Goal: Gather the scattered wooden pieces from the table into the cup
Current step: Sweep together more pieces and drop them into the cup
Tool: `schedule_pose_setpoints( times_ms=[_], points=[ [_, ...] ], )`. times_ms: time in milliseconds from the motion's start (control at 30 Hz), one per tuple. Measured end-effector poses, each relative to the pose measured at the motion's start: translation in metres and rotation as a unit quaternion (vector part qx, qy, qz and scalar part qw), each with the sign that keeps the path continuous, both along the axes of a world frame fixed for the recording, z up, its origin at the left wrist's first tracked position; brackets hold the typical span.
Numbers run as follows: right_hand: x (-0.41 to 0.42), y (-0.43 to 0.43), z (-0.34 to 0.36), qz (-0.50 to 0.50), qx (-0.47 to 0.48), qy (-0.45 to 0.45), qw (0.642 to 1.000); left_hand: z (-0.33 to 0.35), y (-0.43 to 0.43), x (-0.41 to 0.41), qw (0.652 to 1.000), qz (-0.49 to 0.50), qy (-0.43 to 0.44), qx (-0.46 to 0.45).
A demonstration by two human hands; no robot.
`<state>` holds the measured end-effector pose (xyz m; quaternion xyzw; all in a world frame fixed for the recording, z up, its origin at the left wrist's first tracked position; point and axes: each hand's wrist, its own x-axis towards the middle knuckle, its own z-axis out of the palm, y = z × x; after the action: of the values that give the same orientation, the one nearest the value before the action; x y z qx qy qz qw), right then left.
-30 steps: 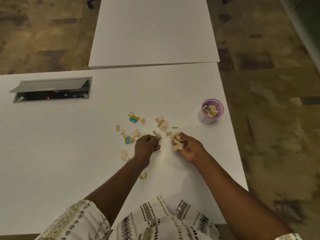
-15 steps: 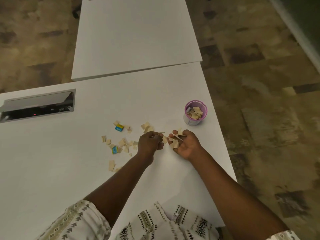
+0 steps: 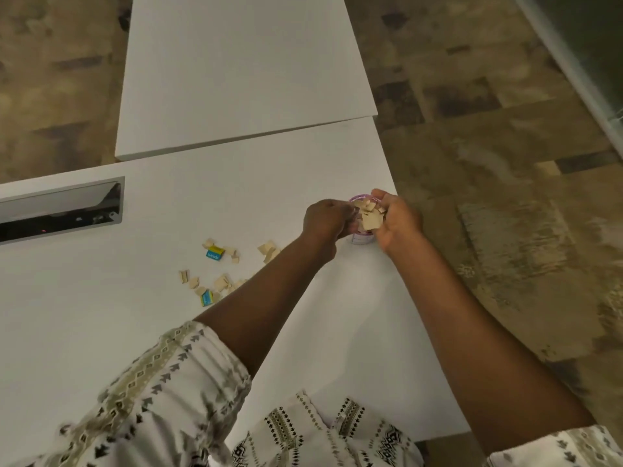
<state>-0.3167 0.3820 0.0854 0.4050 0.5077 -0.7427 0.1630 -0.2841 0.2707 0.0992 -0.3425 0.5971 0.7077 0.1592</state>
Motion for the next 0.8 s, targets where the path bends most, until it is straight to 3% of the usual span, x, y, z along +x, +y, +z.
schedule_pose_setpoints(
  times_ms=[233,367,500,667,800],
  points=[
    [-0.017,0.005,0.006,0.07,0.061,-0.005,0.996,0.012,0.016,-0.023,0.998,-0.012,-0.063,0.019],
    [-0.016,0.008,0.016,0.114,0.069,-0.002,0.991,0.019,0.009,-0.023,0.997,-0.021,-0.069,0.035],
    [-0.014,0.007,0.014,0.146,0.135,-0.002,0.98,0.016,-0.004,-0.018,0.997,-0.036,-0.061,0.019],
    [0.002,0.001,0.006,0.148,0.158,0.081,0.973,0.01,-0.035,0.01,0.998,-0.046,-0.051,-0.013],
    [0.039,-0.008,-0.016,0.223,0.183,0.124,0.95,-0.003,-0.065,0.051,0.998,-0.019,-0.056,-0.026]
  ],
)
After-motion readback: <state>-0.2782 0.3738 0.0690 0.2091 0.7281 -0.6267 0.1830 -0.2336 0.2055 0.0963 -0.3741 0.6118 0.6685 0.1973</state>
